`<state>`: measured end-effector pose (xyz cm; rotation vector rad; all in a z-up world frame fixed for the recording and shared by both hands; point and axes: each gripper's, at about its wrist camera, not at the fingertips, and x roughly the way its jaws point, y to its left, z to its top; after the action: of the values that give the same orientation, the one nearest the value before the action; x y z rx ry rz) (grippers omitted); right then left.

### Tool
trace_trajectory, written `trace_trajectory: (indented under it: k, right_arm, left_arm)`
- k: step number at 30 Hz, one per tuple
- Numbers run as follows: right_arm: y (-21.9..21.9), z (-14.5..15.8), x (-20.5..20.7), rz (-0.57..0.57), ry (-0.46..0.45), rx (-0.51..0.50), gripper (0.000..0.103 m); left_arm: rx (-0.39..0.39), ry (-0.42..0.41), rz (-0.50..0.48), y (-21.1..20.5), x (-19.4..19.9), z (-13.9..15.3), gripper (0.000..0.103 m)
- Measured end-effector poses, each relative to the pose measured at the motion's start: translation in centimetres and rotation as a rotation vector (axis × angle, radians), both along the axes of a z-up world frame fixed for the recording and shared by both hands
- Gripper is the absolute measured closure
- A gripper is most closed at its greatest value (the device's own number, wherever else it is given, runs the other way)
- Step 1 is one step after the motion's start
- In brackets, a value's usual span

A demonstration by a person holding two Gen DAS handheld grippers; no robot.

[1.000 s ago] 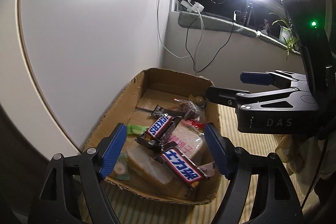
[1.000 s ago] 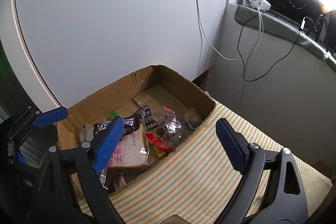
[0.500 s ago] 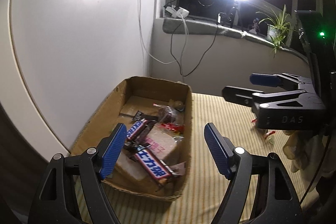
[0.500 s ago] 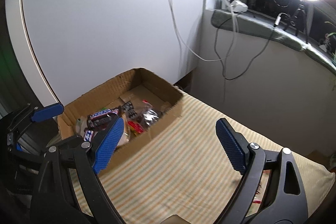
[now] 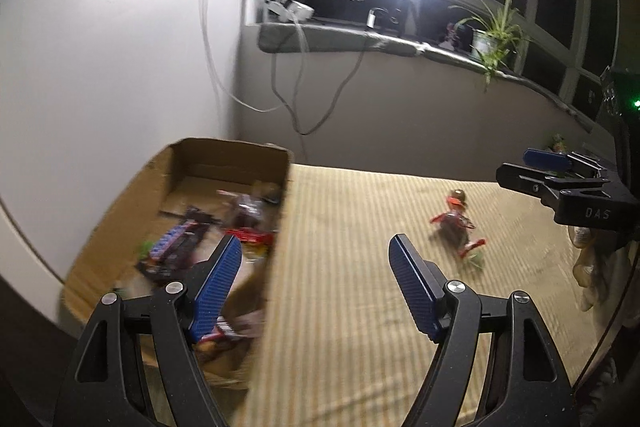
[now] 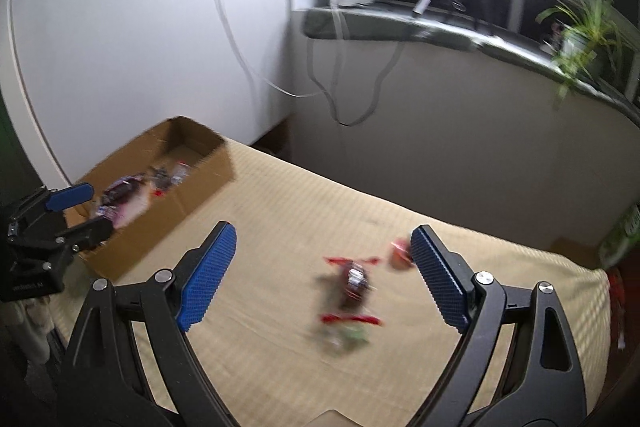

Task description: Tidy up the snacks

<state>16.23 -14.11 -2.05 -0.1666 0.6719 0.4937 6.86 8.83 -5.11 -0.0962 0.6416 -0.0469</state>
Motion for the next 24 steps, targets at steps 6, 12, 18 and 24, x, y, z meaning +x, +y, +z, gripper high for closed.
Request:
trace_trajectory:
  k: [6, 12, 18, 24]
  right_arm:
    - [-4.2, -1.8, 0.6, -0.059, 0.038, -0.013, 0.012]
    - [-7.9, -3.7, 1.4, -0.11, 0.079, -0.022, 0.012]
    - [-10.1, -4.8, 3.9, -0.126, 0.12, 0.013, 0.015]
    - [-9.2, -6.1, 7.2, -0.094, 0.168, 0.034, 0.03]
  left_arm:
    - [-0.024, 0.027, -0.077, -3.0, 1.3, -0.7, 0.029]
    - [-0.045, 0.056, -0.143, -5.9, 2.5, -1.3, 0.031]
    - [-0.066, 0.092, -0.192, -8.6, 3.7, -2.4, 0.032]
    - [-0.098, 0.133, -0.233, -11.0, 5.4, -3.7, 0.032]
